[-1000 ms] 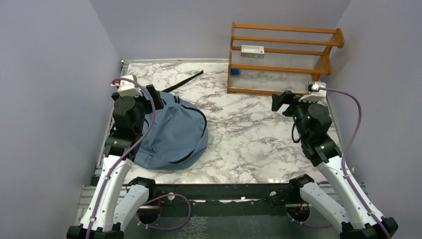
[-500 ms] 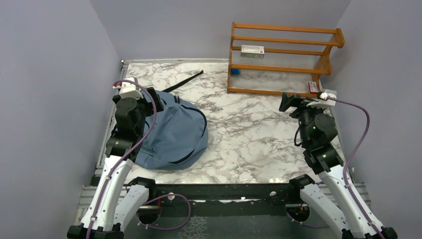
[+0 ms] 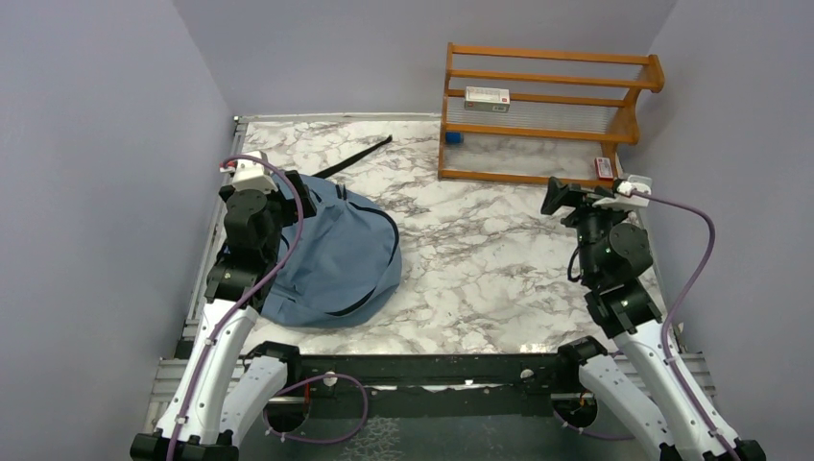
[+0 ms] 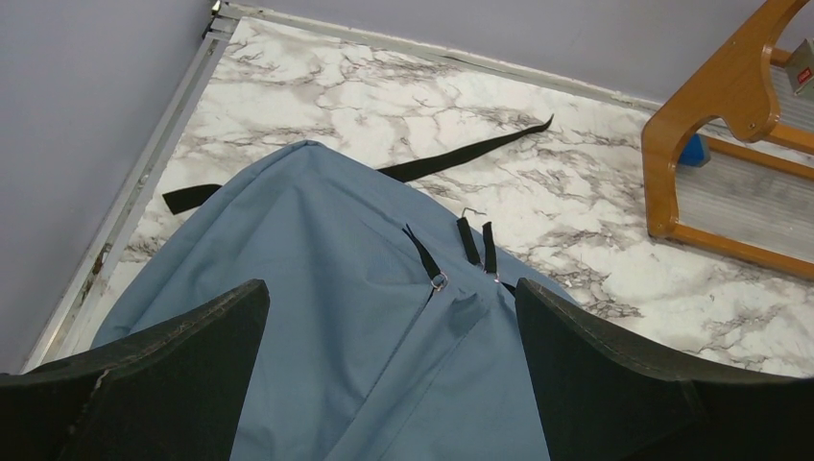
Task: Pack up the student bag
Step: Reset both arms
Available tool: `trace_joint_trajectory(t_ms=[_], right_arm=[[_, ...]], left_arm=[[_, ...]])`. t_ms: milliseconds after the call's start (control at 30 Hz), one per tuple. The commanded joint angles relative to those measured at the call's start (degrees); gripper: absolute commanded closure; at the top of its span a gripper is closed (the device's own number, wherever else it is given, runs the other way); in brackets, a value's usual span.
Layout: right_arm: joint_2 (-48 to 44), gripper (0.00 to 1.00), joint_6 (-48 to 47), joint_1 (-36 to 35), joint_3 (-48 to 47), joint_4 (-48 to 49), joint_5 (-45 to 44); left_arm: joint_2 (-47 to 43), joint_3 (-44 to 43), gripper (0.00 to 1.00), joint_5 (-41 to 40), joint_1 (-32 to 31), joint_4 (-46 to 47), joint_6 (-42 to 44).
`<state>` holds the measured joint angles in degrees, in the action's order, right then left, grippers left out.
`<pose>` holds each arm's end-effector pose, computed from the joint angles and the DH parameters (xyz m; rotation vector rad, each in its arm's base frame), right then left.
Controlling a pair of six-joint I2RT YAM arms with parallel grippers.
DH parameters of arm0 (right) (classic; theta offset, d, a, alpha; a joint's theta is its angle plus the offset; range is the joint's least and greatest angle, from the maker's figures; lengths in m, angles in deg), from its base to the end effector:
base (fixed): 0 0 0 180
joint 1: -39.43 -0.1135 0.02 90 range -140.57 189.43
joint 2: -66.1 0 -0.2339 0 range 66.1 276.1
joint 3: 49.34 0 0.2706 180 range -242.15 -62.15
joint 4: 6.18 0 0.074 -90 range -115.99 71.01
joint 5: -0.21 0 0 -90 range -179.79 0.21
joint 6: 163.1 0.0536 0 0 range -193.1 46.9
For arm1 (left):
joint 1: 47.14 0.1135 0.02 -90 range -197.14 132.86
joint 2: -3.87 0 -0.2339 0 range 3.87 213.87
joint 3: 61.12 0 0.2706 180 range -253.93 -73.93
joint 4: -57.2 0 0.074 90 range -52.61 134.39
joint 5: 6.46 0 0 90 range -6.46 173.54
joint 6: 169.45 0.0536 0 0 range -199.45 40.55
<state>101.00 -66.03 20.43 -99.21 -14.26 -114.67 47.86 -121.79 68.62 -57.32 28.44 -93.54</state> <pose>0.2072 0.0475 0.3319 0.2037 1.4477 0.0561 0.2327 -0.0278 0.3273 -0.2470 1.7577 -0.0741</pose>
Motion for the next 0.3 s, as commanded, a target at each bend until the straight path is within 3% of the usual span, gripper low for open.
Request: trace_joint_trajectory(t_ms=[0, 267], right_arm=[[0.4, 0.00, -1.3, 0.1, 0.2, 2.4, -1.5], [0.6, 0.00, -1.0, 0.1, 1.0, 2.9, -1.5]], left_arm=[[-0.5, 0.3, 0.01, -0.6, 0.2, 1.3, 0.1], [-0.2, 0.7, 0.01, -0.5, 0.2, 1.7, 0.7]])
